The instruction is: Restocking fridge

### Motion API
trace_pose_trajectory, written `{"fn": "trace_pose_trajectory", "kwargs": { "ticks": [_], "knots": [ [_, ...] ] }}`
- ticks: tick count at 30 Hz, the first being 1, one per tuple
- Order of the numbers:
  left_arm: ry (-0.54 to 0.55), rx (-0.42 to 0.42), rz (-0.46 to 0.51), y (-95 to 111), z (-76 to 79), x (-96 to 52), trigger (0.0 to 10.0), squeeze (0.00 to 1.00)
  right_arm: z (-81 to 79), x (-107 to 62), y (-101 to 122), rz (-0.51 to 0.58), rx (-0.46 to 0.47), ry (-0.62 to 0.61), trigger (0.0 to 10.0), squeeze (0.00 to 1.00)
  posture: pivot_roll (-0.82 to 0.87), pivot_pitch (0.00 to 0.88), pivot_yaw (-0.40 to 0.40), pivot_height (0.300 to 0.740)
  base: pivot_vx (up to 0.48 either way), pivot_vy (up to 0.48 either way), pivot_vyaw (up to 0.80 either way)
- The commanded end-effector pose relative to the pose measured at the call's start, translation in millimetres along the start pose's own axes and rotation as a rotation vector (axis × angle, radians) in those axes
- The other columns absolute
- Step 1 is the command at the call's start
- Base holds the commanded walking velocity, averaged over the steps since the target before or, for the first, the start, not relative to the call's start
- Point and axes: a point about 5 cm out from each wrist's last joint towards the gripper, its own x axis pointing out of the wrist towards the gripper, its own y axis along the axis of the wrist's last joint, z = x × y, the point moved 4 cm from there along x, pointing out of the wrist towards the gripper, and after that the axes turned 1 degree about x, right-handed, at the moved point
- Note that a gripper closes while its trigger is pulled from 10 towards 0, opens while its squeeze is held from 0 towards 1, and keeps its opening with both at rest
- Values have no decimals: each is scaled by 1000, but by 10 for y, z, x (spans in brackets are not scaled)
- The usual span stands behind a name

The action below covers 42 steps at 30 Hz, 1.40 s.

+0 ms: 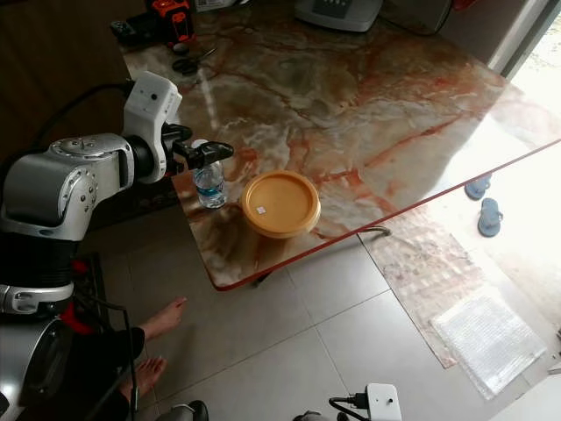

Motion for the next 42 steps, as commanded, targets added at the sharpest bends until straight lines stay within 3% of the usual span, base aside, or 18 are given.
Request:
{"fn": "trace_pose_trajectory", "kwargs": {
  "ticks": [1, 7, 10, 13, 17, 18, 19, 21, 23, 25, 28, 30, 32, 34, 38, 42],
  "knots": [
    [2, 28, 3, 38, -17, 12, 10000, 0, -4, -37, -191, -61, 20, 0, 10000, 0, -45, 168, -45, 740, 0, 0, 0],
    [0, 18, 6, 35, -38, 72, 10000, 0, -7, -36, -192, -63, 19, 3, 10000, 0, -40, 172, -45, 740, 0, 0, 0],
    [2, 103, 68, 140, -8, 52, 10000, 0, -6, -37, -194, -61, 25, 2, 10000, 0, -52, 178, -45, 740, 0, 0, 0],
    [-4, 129, 125, 241, 47, 3, 10000, 0, -4, -38, -194, -60, 26, 1, 10000, 0, -52, 179, -45, 740, 0, 0, 0],
    [37, 174, 242, 400, 91, -157, 10000, 0, -4, -39, -195, -60, 27, 1, 10000, 0, -56, 190, -48, 740, 0, 0, 0],
    [49, 193, 322, 464, 124, -229, 10000, 0, -3, -39, -197, -61, 27, 1, 10000, 0, -52, 192, -48, 740, 0, 0, 0],
    [49, 193, 322, 464, 124, -229, 10000, 0, -3, -39, -197, -61, 27, 1, 10000, 0, -52, 192, -48, 740, 0, 0, 0],
    [107, 185, 471, 504, 132, -349, 10000, 0, -5, -39, -198, -61, 26, 2, 10000, 0, -50, 194, -48, 740, 0, 0, 0],
    [236, 236, 504, 408, 52, -424, 10000, 0, -6, -39, -198, -62, 24, 4, 10000, 0, -50, 194, -48, 740, 0, 0, 0],
    [291, 196, 538, 318, 19, -494, 10000, 0, -5, -39, -200, -62, 31, 2, 10000, 0, -54, 195, -48, 740, 0, 0, 0],
    [378, 218, 535, 157, -41, -581, 10000, 0, 0, -40, -196, -60, 24, 3, 10000, 0, -61, 199, -53, 740, 0, 0, 0],
    [462, 312, 524, 15, -103, -709, 10000, 0, 15, -43, -194, -52, 39, -11, 10000, 0, -60, 200, -52, 740, 0, 0, 0],
    [477, 336, 527, -17, -109, -742, 10000, 0, 18, -44, -195, -52, 39, -14, 10000, 0, -60, 200, -52, 740, 0, 0, 0],
    [551, 392, 533, -113, -189, -891, 10000, 0, 23, -46, -202, -55, 32, -15, 10000, 0, -62, 198, -52, 740, 0, 0, 0],
    [610, 400, 530, -173, -268, -988, 10000, 0, 27, -48, -206, -56, 33, -17, 10000, 0, -64, 194, -53, 740, 0, 0, 0],
    [614, 409, 527, -191, -267, -976, 10000, 0, 29, -48, -206, -53, 42, -21, 10000, 0, -64, 190, -51, 740, 0, 0, 0]
  ]
}}
